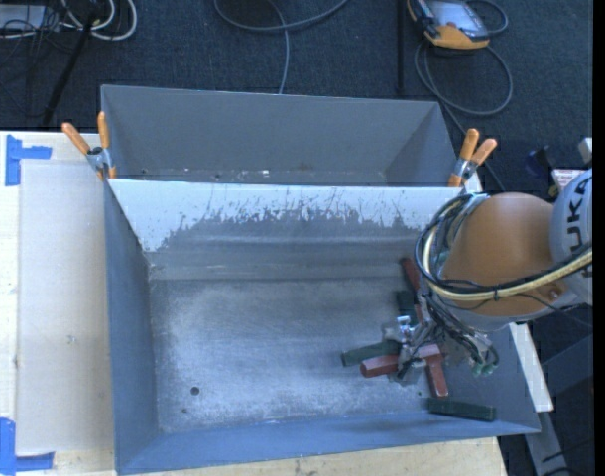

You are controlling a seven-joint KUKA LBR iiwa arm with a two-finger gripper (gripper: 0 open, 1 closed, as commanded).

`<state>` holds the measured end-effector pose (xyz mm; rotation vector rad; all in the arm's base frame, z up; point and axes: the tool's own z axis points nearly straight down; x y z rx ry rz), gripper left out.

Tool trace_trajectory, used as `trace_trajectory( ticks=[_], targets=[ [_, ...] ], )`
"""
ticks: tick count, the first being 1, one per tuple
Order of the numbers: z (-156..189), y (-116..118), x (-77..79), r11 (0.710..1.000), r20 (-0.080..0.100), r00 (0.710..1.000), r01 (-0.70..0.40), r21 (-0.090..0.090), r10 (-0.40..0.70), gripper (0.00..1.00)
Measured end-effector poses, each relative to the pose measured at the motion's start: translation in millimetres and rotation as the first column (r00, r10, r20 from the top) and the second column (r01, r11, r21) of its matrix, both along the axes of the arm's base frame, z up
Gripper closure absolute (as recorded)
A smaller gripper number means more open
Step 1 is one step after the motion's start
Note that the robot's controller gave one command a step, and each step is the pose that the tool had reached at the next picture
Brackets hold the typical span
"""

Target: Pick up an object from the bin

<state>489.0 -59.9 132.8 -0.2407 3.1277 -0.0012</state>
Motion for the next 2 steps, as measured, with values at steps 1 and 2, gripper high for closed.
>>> trace_trajectory(
  ticks=[1, 2],
  targets=[
    [16, 1, 0.6, 1.000, -0.003, 1.000, 0.001, 0.000, -0.001, 1.00],
    [47, 2, 1.8, 1.000, -0.001, 1.000, 0.002, 0.000, -0.002, 1.00]
  ],
)
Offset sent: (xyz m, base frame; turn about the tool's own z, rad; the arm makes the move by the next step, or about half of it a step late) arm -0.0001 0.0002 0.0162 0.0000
